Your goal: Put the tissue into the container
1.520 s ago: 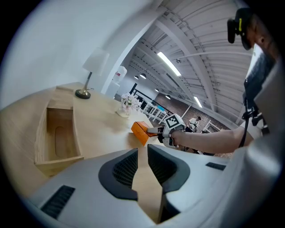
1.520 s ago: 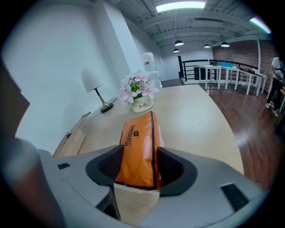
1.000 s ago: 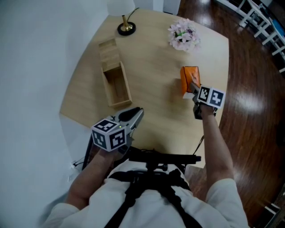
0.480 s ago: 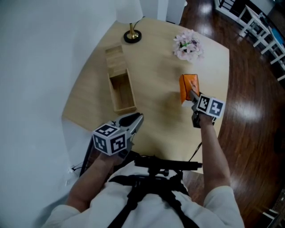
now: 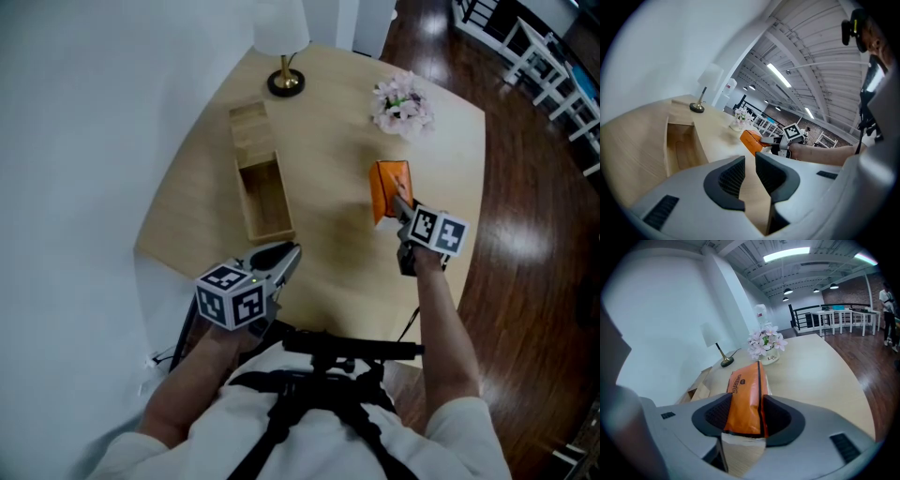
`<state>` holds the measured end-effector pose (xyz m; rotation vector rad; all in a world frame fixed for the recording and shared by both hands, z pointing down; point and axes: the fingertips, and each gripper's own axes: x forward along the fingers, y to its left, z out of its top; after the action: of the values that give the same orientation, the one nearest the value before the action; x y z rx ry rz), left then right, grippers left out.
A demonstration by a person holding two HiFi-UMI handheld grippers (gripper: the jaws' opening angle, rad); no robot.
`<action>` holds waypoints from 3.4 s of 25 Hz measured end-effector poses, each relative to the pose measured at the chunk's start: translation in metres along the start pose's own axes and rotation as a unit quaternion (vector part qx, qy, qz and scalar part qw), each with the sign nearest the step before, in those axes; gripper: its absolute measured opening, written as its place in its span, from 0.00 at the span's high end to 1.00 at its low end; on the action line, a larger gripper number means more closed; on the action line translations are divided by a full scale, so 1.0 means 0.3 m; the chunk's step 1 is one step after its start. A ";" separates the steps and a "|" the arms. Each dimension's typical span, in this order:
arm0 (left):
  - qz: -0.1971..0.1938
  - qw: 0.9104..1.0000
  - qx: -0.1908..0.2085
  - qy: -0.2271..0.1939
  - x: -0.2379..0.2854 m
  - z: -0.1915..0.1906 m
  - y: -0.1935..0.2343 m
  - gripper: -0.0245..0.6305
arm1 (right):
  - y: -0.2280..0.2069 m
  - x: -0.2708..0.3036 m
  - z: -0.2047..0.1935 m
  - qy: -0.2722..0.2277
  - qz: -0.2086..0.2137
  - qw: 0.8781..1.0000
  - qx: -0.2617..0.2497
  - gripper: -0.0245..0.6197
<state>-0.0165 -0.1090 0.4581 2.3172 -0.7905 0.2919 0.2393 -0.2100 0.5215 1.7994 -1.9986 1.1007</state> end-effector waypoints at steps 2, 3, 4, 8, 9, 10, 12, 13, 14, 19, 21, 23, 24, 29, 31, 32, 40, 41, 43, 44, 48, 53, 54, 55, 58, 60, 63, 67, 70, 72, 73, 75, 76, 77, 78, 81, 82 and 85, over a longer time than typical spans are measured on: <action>0.003 1.000 0.000 -0.002 -0.010 0.008 0.013 0.88 | 0.026 0.005 0.007 -0.003 0.004 1.000 -0.003 0.65; 0.004 1.000 0.000 -0.003 -0.016 0.011 0.020 0.88 | 0.040 0.007 0.009 -0.003 0.007 1.000 -0.004 0.65; 0.006 1.000 0.000 -0.005 -0.023 0.014 0.027 0.88 | 0.054 0.010 0.011 -0.004 0.009 1.000 -0.006 0.65; 0.015 1.000 -0.004 -0.012 -0.055 0.021 0.064 0.88 | 0.116 0.026 0.010 -0.004 0.020 1.000 -0.011 0.65; 0.018 1.000 -0.005 -0.014 -0.063 0.022 0.072 0.88 | 0.132 0.028 0.009 -0.004 0.023 1.000 -0.012 0.65; 0.020 1.000 -0.006 -0.015 -0.071 0.024 0.079 0.88 | 0.149 0.029 0.008 -0.004 0.026 1.000 -0.012 0.65; 0.023 1.000 -0.008 -0.019 -0.086 0.026 0.094 0.88 | 0.186 0.033 0.005 -0.005 0.034 0.999 -0.014 0.65; 0.025 0.999 -0.009 -0.020 -0.093 0.028 0.102 0.88 | 0.205 0.037 0.003 -0.006 0.038 0.999 -0.016 0.65; 0.026 0.999 -0.010 -0.022 -0.098 0.028 0.110 0.88 | 0.223 0.042 0.002 -0.006 0.041 0.999 -0.018 0.65; 0.034 0.999 -0.016 -0.027 -0.133 0.026 0.150 0.88 | 0.309 0.060 -0.014 -0.003 0.058 0.998 -0.022 0.65; 0.037 0.999 -0.019 -0.030 -0.147 0.026 0.165 0.88 | 0.349 0.062 -0.020 -0.003 0.067 0.997 -0.022 0.65; 0.040 0.998 -0.022 -0.032 -0.162 0.027 0.179 0.88 | 0.395 0.065 -0.025 -0.004 0.078 0.997 -0.024 0.66; 0.041 0.998 -0.023 -0.033 -0.169 0.028 0.186 0.88 | 0.418 0.068 -0.027 -0.004 0.082 0.996 -0.025 0.66; 0.047 0.998 -0.028 -0.036 -0.200 0.027 0.224 0.88 | 0.513 0.102 -0.042 0.002 0.100 0.995 -0.031 0.66; 0.051 0.998 -0.031 -0.037 -0.217 0.026 0.236 0.88 | 0.547 0.111 -0.047 0.004 0.105 0.994 -0.033 0.66; 0.053 0.997 -0.032 -0.038 -0.226 0.025 0.244 0.88 | 0.566 0.117 -0.050 0.006 0.108 0.994 -0.033 0.66; 0.063 0.996 -0.042 -0.046 -0.291 0.026 0.317 0.88 | 0.757 0.181 -0.066 0.009 0.135 0.990 -0.045 0.66; 0.064 0.996 -0.043 -0.047 -0.298 0.027 0.324 0.88 | 0.778 0.188 -0.069 0.009 0.137 0.989 -0.046 0.66; 0.066 0.996 -0.045 -0.049 -0.313 0.027 0.338 0.88 | 0.815 0.201 -0.079 0.011 0.141 0.989 -0.046 0.66; 0.067 0.995 -0.046 -0.050 -0.319 0.026 0.346 0.88 | 0.831 0.208 -0.085 0.013 0.143 0.989 -0.046 0.66; 0.067 0.995 -0.050 -0.054 -0.335 0.034 0.374 0.88 | 0.882 0.237 -0.110 0.020 0.141 0.989 -0.048 0.66; 0.062 0.995 -0.055 -0.055 -0.344 0.035 0.390 0.88 | 0.917 0.270 -0.150 0.030 0.130 0.989 -0.055 0.66; 0.061 0.995 -0.056 -0.055 -0.343 0.035 0.393 0.88 | 0.920 0.278 -0.158 0.031 0.126 0.990 -0.057 0.66; 0.060 0.995 -0.057 -0.054 -0.344 0.035 0.396 0.88 | 0.926 0.284 -0.163 0.032 0.122 0.990 -0.060 0.66; 0.058 0.995 -0.060 -0.054 -0.347 0.035 0.406 0.88 | 0.952 0.301 -0.187 0.037 0.114 0.991 -0.066 0.66; 0.058 0.995 -0.062 -0.055 -0.348 0.033 0.411 0.88 | 0.958 0.318 -0.212 0.044 0.106 0.991 -0.070 0.66; 0.057 0.995 -0.064 -0.053 -0.354 0.028 0.414 0.88 | 0.943 0.352 -0.249 0.060 0.085 0.992 -0.070 0.66; 0.057 0.995 -0.067 -0.051 -0.362 0.019 0.416 0.88 | 0.920 0.397 -0.297 0.089 0.059 0.992 -0.068 0.65; 0.055 0.995 -0.070 -0.049 -0.362 0.011 0.421 0.88 | 0.918 0.415 -0.317 0.107 0.045 0.990 -0.083 0.63; 0.053 0.995 -0.072 -0.049 -0.362 0.007 0.425 0.88 | 0.925 0.423 -0.320 0.121 0.047 0.988 -0.086 0.61; 0.052 0.995 -0.073 -0.050 -0.361 0.007 0.425 0.88 | 0.929 0.425 -0.322 0.129 0.049 0.987 -0.086 0.60; 0.047 0.995 -0.075 -0.050 -0.359 0.008 0.422 0.88 | 0.936 0.427 -0.326 0.143 0.055 0.985 -0.086 0.57; 0.044 0.995 -0.075 -0.050 -0.359 0.009 0.418 0.88 | 0.938 0.427 -0.327 0.146 0.057 0.984 -0.086 0.57; 0.041 0.995 -0.075 -0.050 -0.357 0.010 0.414 0.88 | 0.938 0.426 -0.328 0.148 0.056 0.984 -0.086 0.57; 0.039 0.995 -0.074 -0.050 -0.355 0.010 0.411 0.88 | 0.936 0.425 -0.329 0.149 0.055 0.984 -0.086 0.57; 0.036 0.995 -0.072 -0.050 -0.352 0.012 0.405 0.88 | 0.932 0.426 -0.331 0.149 0.047 0.983 -0.093 0.57; 0.036 0.995 -0.072 -0.051 -0.352 0.013 0.404 0.88 | 0.932 0.427 -0.332 0.149 0.045 0.983 -0.094 0.57; 0.037 0.995 -0.072 -0.054 -0.357 0.018 0.401 0.88 | 0.929 0.427 -0.335 0.153 0.041 0.983 -0.098 0.57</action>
<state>-0.1748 -0.1349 0.4741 2.1864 -0.9212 0.1377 -0.0775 -0.2510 0.5675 1.3711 -1.9323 1.0838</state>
